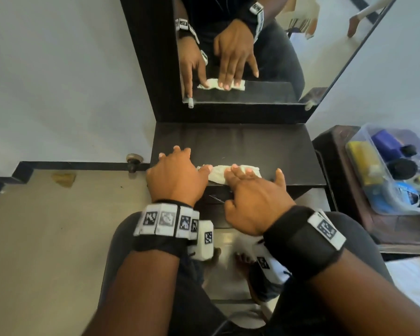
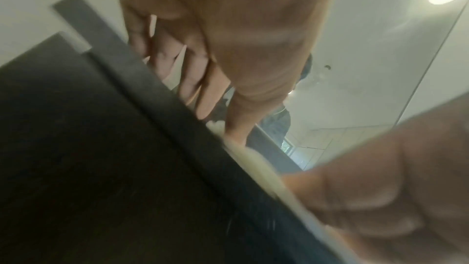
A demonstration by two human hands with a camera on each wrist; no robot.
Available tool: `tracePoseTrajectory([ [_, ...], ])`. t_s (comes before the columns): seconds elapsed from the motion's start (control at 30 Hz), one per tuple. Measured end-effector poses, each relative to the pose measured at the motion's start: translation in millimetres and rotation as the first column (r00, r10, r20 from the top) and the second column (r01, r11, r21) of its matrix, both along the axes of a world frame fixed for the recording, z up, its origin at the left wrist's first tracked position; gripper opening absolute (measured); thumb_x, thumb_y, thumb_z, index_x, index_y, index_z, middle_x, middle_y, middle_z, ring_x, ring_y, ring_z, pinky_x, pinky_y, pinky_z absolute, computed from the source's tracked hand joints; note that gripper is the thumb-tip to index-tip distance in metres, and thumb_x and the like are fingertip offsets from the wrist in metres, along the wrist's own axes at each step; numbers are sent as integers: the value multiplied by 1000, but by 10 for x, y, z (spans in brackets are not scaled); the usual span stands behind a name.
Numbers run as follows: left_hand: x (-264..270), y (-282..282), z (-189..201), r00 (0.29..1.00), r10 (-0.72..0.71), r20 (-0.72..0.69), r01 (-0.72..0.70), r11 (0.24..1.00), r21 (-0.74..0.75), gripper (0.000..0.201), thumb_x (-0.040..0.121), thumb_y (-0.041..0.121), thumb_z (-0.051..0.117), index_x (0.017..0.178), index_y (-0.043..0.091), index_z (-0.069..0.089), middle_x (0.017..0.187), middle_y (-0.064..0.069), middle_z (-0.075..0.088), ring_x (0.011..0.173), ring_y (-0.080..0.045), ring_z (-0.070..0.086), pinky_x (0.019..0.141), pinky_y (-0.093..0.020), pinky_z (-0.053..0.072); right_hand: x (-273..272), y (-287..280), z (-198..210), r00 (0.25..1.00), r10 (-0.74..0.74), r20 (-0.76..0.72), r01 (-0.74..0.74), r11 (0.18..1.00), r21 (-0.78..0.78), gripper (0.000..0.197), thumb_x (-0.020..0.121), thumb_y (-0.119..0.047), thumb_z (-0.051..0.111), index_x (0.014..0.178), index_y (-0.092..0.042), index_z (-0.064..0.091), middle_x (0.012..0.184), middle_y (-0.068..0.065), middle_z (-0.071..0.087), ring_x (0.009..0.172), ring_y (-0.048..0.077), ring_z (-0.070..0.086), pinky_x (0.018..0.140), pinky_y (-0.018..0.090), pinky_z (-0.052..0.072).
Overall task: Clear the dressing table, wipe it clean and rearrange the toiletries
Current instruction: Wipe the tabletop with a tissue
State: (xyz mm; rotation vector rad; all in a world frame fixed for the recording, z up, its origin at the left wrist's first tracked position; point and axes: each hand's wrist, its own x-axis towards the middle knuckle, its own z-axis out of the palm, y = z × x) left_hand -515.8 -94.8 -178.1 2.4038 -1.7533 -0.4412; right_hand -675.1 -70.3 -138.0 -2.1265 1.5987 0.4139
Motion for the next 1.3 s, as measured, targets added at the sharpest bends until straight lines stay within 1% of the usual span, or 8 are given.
tracePoseTrajectory([
  [0.03, 28, -92, 95, 999, -13, 29, 12, 999, 53, 64, 93, 67, 62, 142, 26, 60, 142, -3, 63, 122, -28, 59, 89, -42, 47, 5, -101, -4, 1000, -2, -6, 2, 1000, -12, 78, 94, -45, 40, 164, -26, 15, 173, -6, 9, 158, 19, 16, 120, 72, -2],
  [0.1, 67, -259, 272, 997, -25, 76, 13, 989, 150, 64, 86, 74, 65, 126, 24, 69, 115, -6, 70, 93, -24, 58, 74, -38, 43, 15, -362, -10, 1000, -13, -28, 11, 999, -49, 78, 93, -46, 41, 164, -25, 17, 173, -6, 12, 157, 21, 20, 120, 72, 1],
  [0.27, -27, -516, 471, 974, -132, 186, 79, 961, 267, 61, 74, 76, 76, 94, 20, 63, 84, -1, 58, 83, -26, 60, 69, -36, 47, 15, -1047, -24, 996, -58, -64, 54, 997, -51, 77, 95, -47, 45, 164, -29, 15, 173, -9, 9, 156, 24, 21, 119, 73, 4],
  [0.4, -142, -568, 477, 957, -200, 211, 121, 934, 337, 65, 65, 74, 85, 90, 20, 59, 83, -2, 60, 81, -26, 62, 71, -35, 50, -34, -998, -73, 997, -81, -10, 80, 994, -73, 76, 94, -45, 46, 163, -29, 19, 173, -8, 11, 155, 24, 22, 119, 72, 7],
  [0.7, -218, -699, 515, 930, -258, 262, 158, 924, 347, 63, 61, 69, 90, 75, 19, 55, 78, -2, 64, 67, -22, 59, 67, -35, 52, -325, 236, -82, 994, -62, 89, 64, 998, -16, 83, 90, -43, 41, 164, -26, 7, 173, -6, 3, 159, 19, 6, 119, 70, -4],
  [0.83, -263, -757, 562, 930, -259, 262, 143, 909, 391, 63, 57, 68, 93, 79, 17, 62, 79, -3, 68, 71, -23, 66, 76, -37, 59, -319, 20, -66, 996, -66, 65, 67, 998, -14, 80, 91, -46, 39, 164, -26, 13, 173, -5, 7, 159, 21, 12, 118, 73, -5],
  [1.1, -259, -737, 585, 933, -262, 247, 144, 901, 410, 68, 56, 70, 92, 81, 16, 59, 82, -4, 68, 76, -26, 66, 84, -43, 61, -271, -1137, -120, 990, -142, 10, 142, 988, -57, 76, 96, -49, 45, 164, -27, 17, 173, -5, 10, 157, 27, 16, 118, 75, 3],
  [1.3, -249, -767, 589, 918, -305, 255, 181, 892, 415, 64, 58, 70, 91, 79, 16, 62, 78, -3, 68, 73, -24, 66, 82, -41, 61, -397, -644, -182, 991, -127, 37, 129, 988, -89, 81, 93, -46, 43, 165, -27, 11, 174, -6, 3, 159, 24, 7, 120, 72, 0],
])
